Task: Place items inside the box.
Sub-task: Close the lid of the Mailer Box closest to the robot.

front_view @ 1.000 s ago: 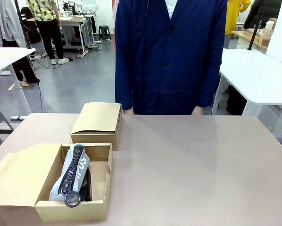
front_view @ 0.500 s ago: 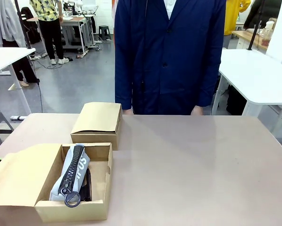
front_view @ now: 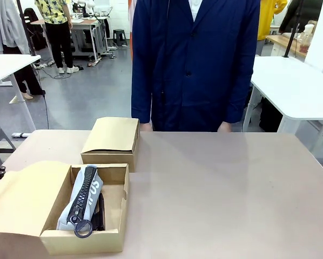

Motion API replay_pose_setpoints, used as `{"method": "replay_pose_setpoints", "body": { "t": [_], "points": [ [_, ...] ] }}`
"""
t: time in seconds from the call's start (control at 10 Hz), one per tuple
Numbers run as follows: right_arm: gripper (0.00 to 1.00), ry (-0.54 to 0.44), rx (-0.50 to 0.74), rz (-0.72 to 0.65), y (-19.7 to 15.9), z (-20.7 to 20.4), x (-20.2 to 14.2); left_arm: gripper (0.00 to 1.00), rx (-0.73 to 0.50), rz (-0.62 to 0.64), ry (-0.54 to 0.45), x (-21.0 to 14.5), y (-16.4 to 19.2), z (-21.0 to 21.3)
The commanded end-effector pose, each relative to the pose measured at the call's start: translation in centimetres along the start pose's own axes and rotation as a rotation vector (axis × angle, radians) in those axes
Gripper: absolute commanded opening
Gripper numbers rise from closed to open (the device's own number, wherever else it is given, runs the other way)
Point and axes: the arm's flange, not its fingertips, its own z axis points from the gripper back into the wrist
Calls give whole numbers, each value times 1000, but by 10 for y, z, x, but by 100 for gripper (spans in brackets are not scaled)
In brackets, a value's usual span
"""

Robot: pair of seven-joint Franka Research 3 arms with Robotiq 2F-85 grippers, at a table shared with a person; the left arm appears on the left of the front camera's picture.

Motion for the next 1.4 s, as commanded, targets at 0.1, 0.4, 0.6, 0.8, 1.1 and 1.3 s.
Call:
{"method": "replay_pose_setpoints", "body": {
  "t": [0.1,0.4,0.6,0.8,1.1,1.3],
  "points": [
    [100,-12,21,-7,6,1,0,100,49,-50,-156,12,-3,7],
    [100,-12,21,-7,6,1,0,100,98,-124,-301,43,-15,16],
    [100,-12,21,-7,6,1,0,100,126,-183,-361,71,-26,18],
    [100,-12,21,-7,6,1,0,100,98,-178,-457,98,-44,9],
    [100,-12,21,-7,6,1,0,100,13,-159,-551,137,-73,-35],
    [100,-12,21,-7,6,1,0,100,-68,-207,-545,153,-95,-98]
  ]
}}
